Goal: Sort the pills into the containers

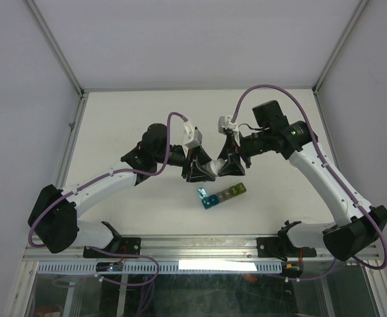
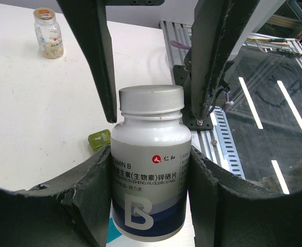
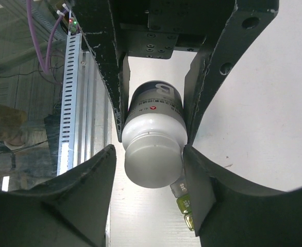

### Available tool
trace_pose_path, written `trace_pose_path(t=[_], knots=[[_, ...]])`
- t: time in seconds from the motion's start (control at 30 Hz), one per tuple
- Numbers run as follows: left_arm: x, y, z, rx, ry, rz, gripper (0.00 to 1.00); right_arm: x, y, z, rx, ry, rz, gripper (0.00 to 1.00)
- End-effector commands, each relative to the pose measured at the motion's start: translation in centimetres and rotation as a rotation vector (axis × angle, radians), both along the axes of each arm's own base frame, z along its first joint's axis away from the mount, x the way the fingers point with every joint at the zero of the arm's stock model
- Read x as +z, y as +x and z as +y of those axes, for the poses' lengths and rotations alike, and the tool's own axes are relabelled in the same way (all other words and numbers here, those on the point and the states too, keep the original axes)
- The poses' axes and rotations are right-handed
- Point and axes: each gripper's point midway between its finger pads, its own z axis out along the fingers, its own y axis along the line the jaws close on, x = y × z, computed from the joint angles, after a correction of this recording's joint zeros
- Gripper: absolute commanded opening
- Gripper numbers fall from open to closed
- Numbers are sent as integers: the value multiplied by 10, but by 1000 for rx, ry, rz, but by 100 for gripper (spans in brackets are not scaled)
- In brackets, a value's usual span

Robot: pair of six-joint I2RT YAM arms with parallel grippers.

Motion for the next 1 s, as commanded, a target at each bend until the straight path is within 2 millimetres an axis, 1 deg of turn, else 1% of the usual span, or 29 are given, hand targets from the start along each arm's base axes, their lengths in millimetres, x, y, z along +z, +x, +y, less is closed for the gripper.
trace_pose_path(t=[0.0,0.1,0.3,0.47,0.57,0.67,0.8,0.87,0.97], knots=[[22,-2,-1,-7,-49,-74,0,27,0,1,-2,48,-87,55],[23,-2,-1,-6,-52,-76,0,28,0,1,-4,47,-87,52],[26,-5,0,-13,-57,-81,0,29,-3,-1,0,47,-92,51],[27,-5,0,-18,-58,-80,0,27,-7,-1,25,49,-80,33],[29,-8,1,-29,-65,-82,0,27,-11,-1,56,54,-86,26],[31,-12,2,-47,-74,-70,0,29,-18,-4,125,72,-160,19],[35,-21,4,-77,-100,-46,0,37,-23,-7,231,132,-377,16],[37,-24,5,-85,-112,-42,0,39,-23,-5,265,163,-442,16],[40,-27,6,-92,-128,-38,0,38,-22,-1,301,177,-448,16]])
